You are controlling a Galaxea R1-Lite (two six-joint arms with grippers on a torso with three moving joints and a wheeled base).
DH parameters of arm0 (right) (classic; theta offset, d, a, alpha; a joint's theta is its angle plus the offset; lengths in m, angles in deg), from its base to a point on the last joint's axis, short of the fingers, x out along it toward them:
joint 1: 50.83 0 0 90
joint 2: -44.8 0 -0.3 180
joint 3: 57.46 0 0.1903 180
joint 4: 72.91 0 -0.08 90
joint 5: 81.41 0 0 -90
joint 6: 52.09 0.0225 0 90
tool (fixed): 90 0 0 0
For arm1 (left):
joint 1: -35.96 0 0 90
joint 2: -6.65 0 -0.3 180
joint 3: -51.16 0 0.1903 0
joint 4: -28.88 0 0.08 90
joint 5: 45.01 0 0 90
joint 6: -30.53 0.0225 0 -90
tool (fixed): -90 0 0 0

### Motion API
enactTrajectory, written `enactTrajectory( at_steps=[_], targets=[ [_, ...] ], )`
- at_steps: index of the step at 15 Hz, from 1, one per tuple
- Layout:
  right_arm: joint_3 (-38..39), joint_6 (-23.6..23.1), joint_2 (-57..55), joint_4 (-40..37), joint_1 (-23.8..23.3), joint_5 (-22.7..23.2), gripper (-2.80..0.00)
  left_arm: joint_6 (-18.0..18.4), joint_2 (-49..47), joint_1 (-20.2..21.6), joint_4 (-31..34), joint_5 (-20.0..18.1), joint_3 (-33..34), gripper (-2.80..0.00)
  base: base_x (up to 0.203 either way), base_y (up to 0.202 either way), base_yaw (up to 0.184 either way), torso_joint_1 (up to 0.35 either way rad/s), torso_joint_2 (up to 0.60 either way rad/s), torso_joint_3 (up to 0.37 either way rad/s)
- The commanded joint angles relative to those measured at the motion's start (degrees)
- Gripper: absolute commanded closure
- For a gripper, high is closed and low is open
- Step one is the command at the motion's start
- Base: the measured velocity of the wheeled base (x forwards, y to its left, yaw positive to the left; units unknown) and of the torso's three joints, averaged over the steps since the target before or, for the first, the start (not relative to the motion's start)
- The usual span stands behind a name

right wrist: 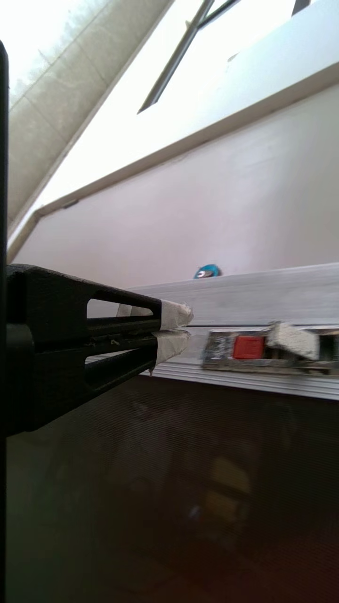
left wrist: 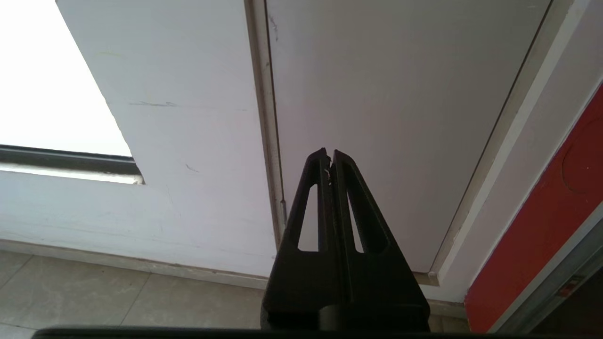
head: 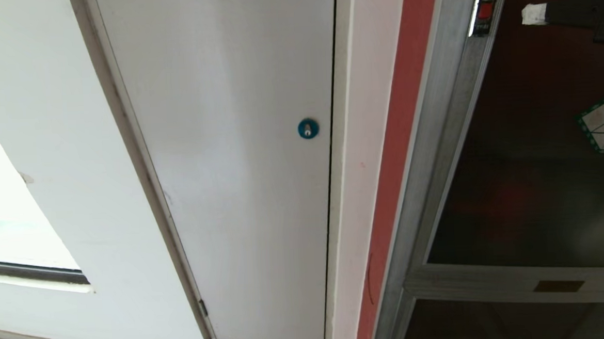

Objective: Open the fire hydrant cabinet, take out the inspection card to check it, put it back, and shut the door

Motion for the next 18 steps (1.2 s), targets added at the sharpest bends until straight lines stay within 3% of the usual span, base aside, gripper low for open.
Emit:
enactTrajectory(
  at_steps=[1,5,8,10,18],
  targets=[
    [-1.09,0.02,1.15,0.14,0.07,0.12,0.00,0.02,0.00,0.02,-0.04,0.01,0.35,0.00,0.000,0.000,0.000,0.000,0.00,0.000],
    [-9.77,4.35,-0.89,-2.07,0.07,2.28,0.00,-0.01,0.01,0.02,-0.04,0.01,0.35,0.00,0.000,0.000,0.000,0.000,0.00,0.000],
    [-20.25,7.19,-5.71,-11.03,0.07,4.13,0.00,0.02,0.01,0.02,-0.04,0.01,0.35,0.00,0.000,0.000,0.000,0.000,0.00,0.000],
    [-22.01,7.81,-8.50,-14.06,0.07,4.58,0.00,0.00,0.01,0.02,-0.04,0.01,0.35,0.00,0.000,0.000,0.000,0.000,0.00,0.000],
    [-25.62,7.93,-11.61,-14.44,0.07,4.52,0.00,-0.06,-0.01,0.02,-0.04,0.01,0.35,0.00,0.000,0.000,0.000,0.000,0.00,0.000]
  ],
)
